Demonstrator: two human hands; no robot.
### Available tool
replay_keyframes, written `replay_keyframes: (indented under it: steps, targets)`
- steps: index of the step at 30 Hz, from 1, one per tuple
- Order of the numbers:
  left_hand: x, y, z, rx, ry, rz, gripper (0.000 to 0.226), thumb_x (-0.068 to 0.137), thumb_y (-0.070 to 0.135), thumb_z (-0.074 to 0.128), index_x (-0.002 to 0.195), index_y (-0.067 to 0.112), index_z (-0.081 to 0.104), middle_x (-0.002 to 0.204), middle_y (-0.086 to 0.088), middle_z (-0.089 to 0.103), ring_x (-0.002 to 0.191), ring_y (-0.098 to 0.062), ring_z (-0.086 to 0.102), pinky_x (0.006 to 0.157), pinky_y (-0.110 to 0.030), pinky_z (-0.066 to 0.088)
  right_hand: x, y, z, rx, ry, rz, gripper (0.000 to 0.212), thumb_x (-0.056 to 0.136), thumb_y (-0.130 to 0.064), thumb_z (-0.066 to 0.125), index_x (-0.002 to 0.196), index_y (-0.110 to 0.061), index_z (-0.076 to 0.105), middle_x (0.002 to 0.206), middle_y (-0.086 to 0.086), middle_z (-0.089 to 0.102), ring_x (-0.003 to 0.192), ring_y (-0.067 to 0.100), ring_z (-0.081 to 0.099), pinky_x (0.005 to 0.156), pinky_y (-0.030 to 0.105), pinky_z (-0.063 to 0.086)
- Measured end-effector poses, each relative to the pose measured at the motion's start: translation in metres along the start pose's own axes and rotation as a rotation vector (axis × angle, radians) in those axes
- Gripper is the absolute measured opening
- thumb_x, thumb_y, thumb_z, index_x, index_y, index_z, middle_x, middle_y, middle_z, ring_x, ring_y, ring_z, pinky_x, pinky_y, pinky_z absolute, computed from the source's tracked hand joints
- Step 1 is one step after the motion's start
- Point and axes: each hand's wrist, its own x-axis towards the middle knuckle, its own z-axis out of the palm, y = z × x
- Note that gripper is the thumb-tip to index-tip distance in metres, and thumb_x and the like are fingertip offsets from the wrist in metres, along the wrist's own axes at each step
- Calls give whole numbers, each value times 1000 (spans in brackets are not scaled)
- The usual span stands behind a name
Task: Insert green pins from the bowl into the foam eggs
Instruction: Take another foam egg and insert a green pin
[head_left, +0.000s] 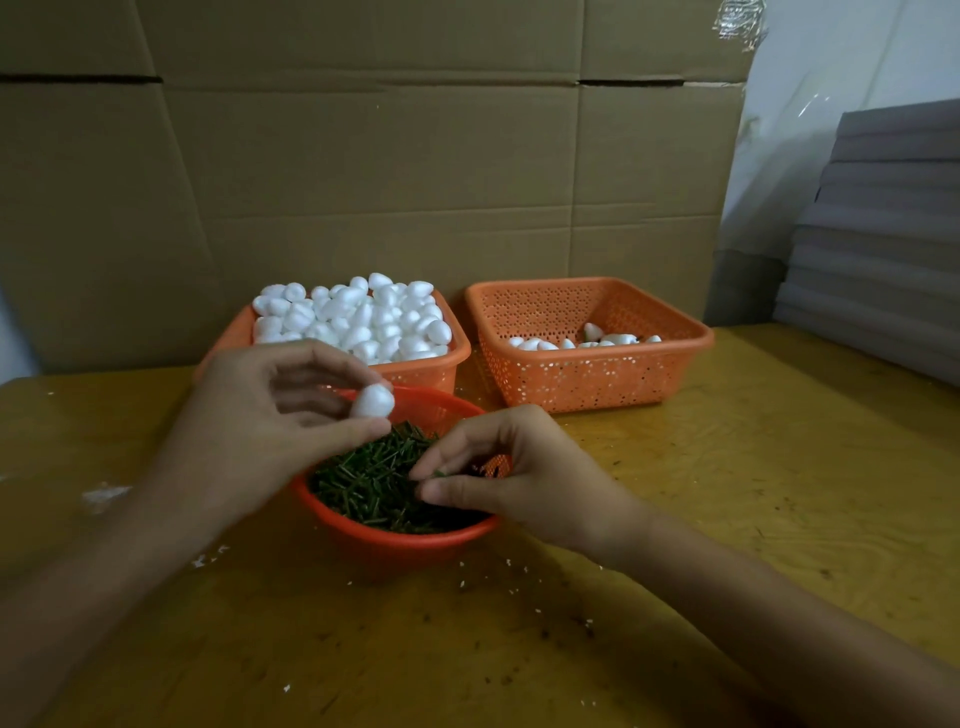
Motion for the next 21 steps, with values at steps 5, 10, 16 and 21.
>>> replay_keyframes:
  steps: [5,10,16,21]
  targets:
    - [-24,0,5,-45,-20,69,34,59,30,89,92,35,83,104,5,80,86,-15,79,75,-19,61,0,-3,-1,205,56,-30,22,95,-1,69,117,0,75,105,10,80,103,22,76,97,32,58]
    - [-44,-12,17,-101,-3,83,37,65,22,88,99,35,82,100,2,81,88,-15,79,76,-19,61,-1,-8,3,308,101,-25,17,101,0,60,117,4,64,107,16,79,99,33,76,97,42,59]
    - [-50,-24,16,-36,14,112,35,73,17,86,102,36,81,104,3,80,85,-17,79,71,-26,64,-3,-12,3,281,93,-82,4,99,-2,66,102,-3,67,103,9,79,89,22,77,73,26,58]
    - [-48,-28,13,-100,-17,99,32,78,15,88,106,28,82,110,-2,80,92,-23,80,75,-33,66,-1,-12,0,279,121,-83,6,94,1,71,99,2,72,77,4,72,65,14,69,61,27,59]
